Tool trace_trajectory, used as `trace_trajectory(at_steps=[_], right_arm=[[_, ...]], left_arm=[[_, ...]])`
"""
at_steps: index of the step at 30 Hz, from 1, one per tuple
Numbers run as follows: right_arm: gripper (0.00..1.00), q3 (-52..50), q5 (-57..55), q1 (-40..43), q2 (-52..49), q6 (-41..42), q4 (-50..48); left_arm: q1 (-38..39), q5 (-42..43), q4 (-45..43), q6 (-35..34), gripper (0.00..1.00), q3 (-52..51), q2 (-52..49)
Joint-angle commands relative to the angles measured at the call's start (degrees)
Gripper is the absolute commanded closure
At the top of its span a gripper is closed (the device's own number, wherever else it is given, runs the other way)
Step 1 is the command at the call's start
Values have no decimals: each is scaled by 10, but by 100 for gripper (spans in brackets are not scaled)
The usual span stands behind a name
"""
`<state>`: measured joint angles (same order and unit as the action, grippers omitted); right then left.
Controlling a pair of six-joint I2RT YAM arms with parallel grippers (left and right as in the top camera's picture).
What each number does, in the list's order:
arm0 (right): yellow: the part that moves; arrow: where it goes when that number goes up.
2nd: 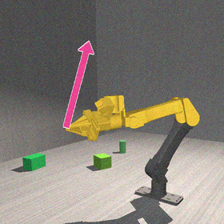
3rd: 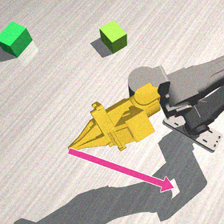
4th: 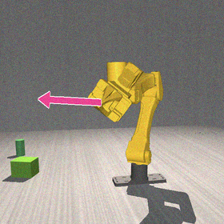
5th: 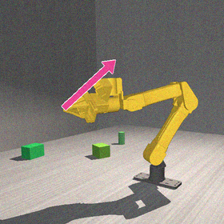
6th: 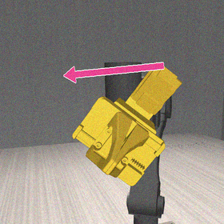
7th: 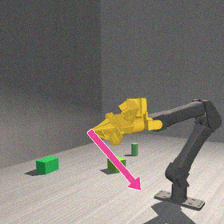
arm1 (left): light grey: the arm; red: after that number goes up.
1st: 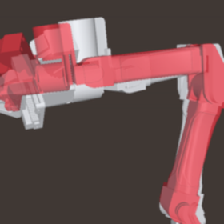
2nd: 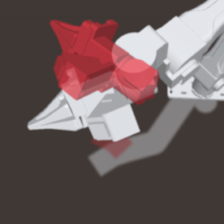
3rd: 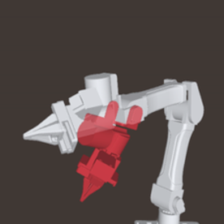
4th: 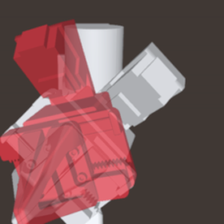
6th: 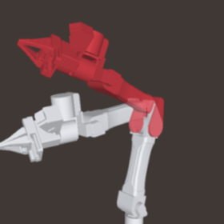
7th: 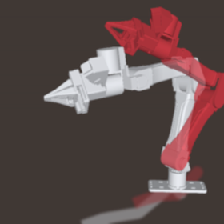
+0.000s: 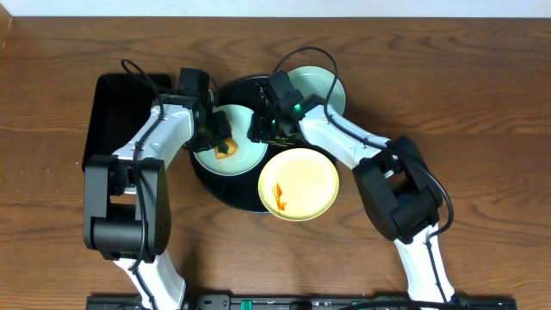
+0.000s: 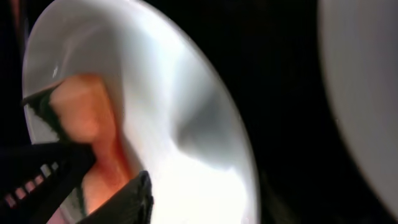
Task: Clean dirty plates on tray and stack at the side
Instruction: 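Scrub the left green plate with the sponge in left gripper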
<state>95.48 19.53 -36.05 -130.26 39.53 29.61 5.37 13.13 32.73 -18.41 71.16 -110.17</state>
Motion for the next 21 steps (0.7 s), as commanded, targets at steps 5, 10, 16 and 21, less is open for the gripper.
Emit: trace_trajectory(at_steps=[5, 10, 16, 21], right_arm=[[39, -29, 5, -5, -50, 12, 25], [36, -29, 4, -5, -50, 12, 24], [35, -29, 2, -5, -50, 11, 21], [35, -29, 3, -3, -50, 11, 19]], left_arm=[[-2, -17, 1, -3, 93, -5, -11], [-2, -17, 1, -3, 92, -5, -11], [-2, -19, 1, 0, 93, -5, -11], [-2, -18, 2, 4, 92, -5, -11]])
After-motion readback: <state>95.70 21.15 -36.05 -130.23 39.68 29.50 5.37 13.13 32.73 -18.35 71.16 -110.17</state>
